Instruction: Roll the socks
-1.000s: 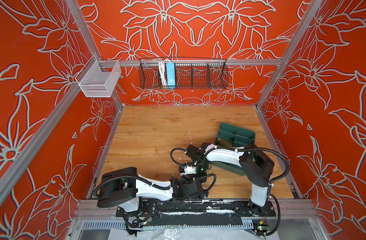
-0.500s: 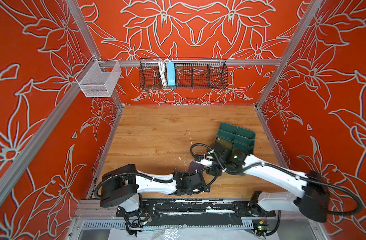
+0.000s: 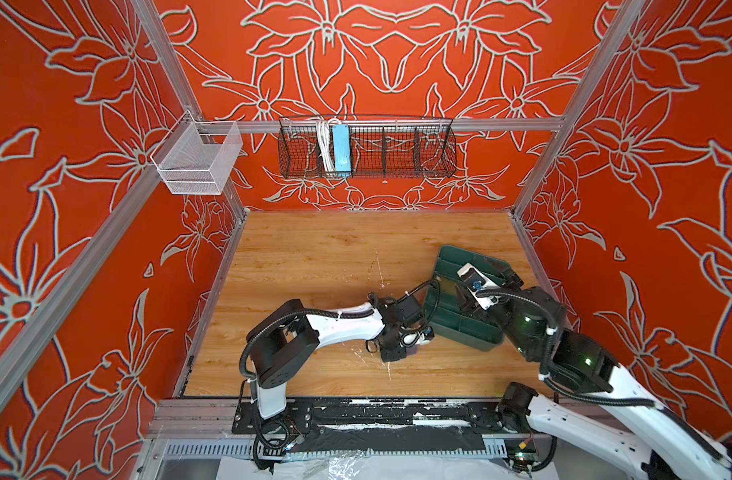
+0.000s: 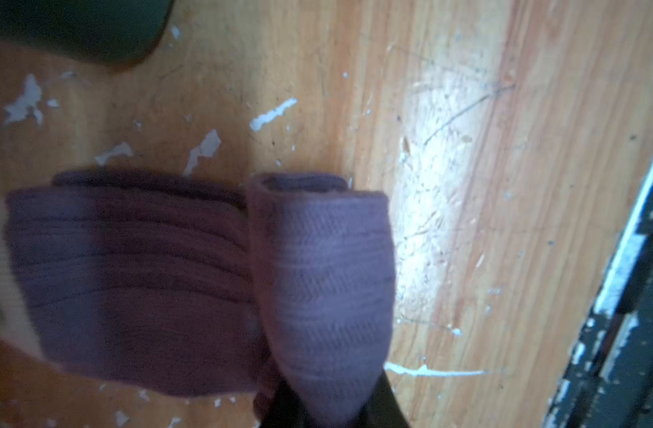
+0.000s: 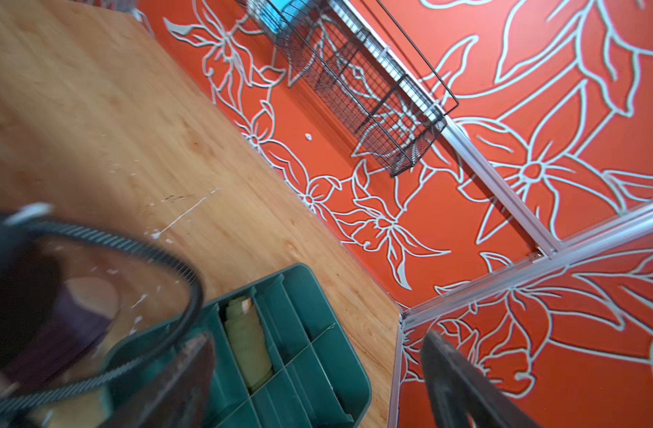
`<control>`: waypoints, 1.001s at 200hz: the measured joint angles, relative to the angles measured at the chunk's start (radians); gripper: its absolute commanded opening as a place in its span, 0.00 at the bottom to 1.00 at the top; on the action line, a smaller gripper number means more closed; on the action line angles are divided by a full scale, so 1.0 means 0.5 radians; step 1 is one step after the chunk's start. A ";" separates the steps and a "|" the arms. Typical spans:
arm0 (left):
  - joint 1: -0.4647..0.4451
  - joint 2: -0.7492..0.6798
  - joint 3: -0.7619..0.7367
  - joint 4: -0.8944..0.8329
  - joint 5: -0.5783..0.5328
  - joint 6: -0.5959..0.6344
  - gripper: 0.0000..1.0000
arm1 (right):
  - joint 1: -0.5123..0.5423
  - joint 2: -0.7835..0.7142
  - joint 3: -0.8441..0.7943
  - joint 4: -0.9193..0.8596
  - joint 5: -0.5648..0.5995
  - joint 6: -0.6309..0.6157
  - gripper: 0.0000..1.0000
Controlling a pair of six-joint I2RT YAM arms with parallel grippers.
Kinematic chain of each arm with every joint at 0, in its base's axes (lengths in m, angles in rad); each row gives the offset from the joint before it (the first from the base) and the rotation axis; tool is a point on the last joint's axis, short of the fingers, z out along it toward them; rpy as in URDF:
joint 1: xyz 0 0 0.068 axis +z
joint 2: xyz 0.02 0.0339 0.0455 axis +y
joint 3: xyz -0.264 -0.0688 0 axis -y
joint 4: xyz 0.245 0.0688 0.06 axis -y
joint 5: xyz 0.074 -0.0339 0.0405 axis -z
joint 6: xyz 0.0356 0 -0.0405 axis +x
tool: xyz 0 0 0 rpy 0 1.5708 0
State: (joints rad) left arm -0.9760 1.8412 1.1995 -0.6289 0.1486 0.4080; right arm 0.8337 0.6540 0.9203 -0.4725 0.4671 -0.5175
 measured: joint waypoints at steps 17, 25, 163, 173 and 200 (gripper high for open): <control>0.045 0.016 0.010 -0.003 0.124 -0.073 0.01 | 0.033 0.008 0.000 -0.182 -0.128 -0.025 0.84; 0.060 0.017 0.005 0.009 0.181 -0.102 0.01 | 0.068 0.027 -0.016 -0.259 -0.160 -0.047 0.84; 0.260 0.186 -0.047 0.133 1.089 -0.237 0.01 | 0.867 0.735 -0.774 0.244 -0.341 -0.204 0.83; 0.260 0.189 -0.048 0.132 1.105 -0.237 0.01 | 0.831 0.803 -0.774 0.310 -0.369 -0.189 0.83; 0.260 0.190 -0.062 0.142 1.134 -0.252 0.01 | 0.708 0.903 -0.809 0.421 -0.450 -0.161 0.78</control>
State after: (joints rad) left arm -0.8459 1.9362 1.1687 -0.5579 0.7155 0.2821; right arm 1.1877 1.1053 0.5156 -0.2619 0.2420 -0.5980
